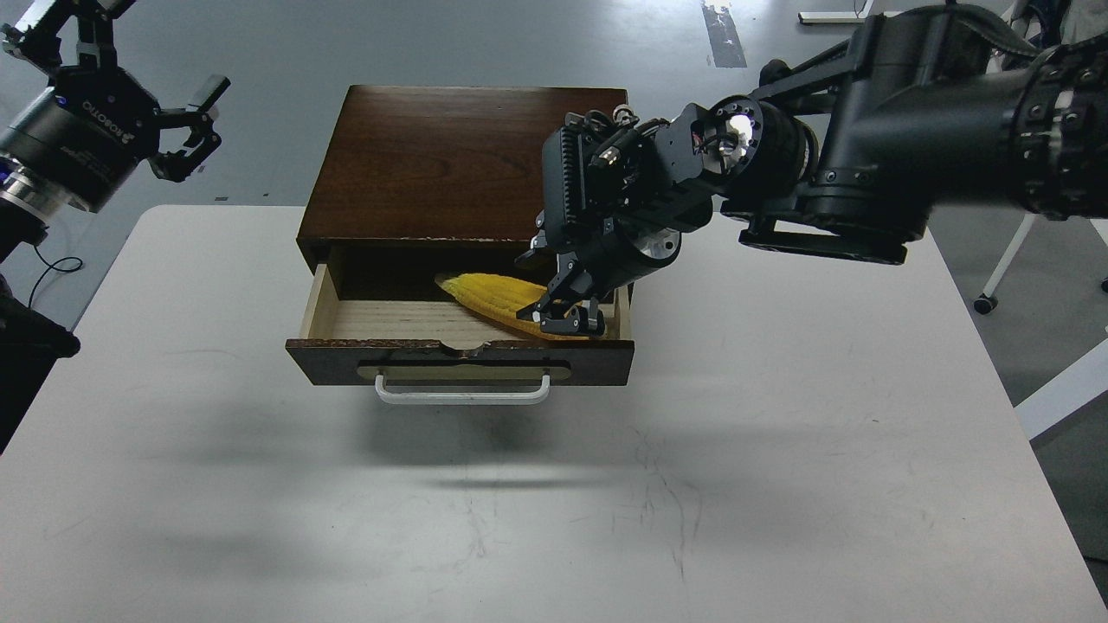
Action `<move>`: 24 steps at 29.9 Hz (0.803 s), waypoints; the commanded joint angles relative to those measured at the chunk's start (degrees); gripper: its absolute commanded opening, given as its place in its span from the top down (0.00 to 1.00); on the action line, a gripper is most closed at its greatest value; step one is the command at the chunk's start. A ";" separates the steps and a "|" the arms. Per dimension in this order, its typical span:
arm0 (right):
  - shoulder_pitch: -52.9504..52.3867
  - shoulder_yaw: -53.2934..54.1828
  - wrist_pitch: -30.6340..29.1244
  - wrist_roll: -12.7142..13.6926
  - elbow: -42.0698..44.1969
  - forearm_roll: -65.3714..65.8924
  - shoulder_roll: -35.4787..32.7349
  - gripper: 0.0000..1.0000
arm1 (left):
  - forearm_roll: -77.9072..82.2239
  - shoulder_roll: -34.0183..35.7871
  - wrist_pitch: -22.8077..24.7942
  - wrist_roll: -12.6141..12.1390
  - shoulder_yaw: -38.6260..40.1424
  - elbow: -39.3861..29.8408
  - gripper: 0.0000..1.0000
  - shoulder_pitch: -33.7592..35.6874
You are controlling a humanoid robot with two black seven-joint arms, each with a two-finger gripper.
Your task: Put corn in drawer with both arms
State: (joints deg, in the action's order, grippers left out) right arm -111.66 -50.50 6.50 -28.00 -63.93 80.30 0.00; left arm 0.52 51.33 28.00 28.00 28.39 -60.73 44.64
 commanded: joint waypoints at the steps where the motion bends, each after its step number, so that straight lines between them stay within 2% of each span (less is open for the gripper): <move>1: -1.71 0.84 0.17 0.00 -0.22 -1.98 0.00 0.45 | 0.00 0.00 0.00 0.00 0.08 0.00 0.02 0.01; 4: -3.29 3.29 0.09 0.00 -0.40 -6.27 0.00 0.41 | 0.00 0.00 0.00 0.00 0.08 0.00 0.02 0.01; 6: -4.44 4.97 0.09 0.00 -0.49 -10.15 0.00 0.32 | 0.00 0.00 0.00 0.00 0.00 0.00 0.02 -0.08; 8: -4.88 6.81 -0.26 0.00 -0.49 -14.80 0.00 0.08 | 0.00 0.00 0.00 0.00 0.00 0.00 0.01 -0.08; 9: -4.88 7.34 -0.35 0.00 -0.31 -16.56 0.00 0.00 | 0.00 -0.09 0.00 0.00 0.00 0.00 0.02 -0.08; 12: -4.79 9.97 -0.44 0.00 0.13 -26.66 -3.24 0.00 | 0.00 -0.26 0.00 0.00 0.00 0.00 0.02 -0.08; 17: -0.85 17.00 -0.18 0.00 0.30 -44.41 -12.91 0.00 | 0.00 -0.53 0.00 0.00 0.00 0.00 0.01 -0.17; 19: 4.67 22.70 0.09 0.00 1.18 -53.19 -18.60 0.00 | 0.00 -0.79 0.00 0.00 0.00 0.09 0.02 -0.78; 24: 17.32 34.82 0.26 0.00 1.88 -61.91 -29.50 0.00 | 0.09 -1.58 0.00 0.00 0.00 0.09 0.02 -1.75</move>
State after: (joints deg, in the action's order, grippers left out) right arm -102.56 -23.42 6.63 -27.98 -62.23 23.51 -22.96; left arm 0.57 50.40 28.00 28.00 28.38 -60.65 43.45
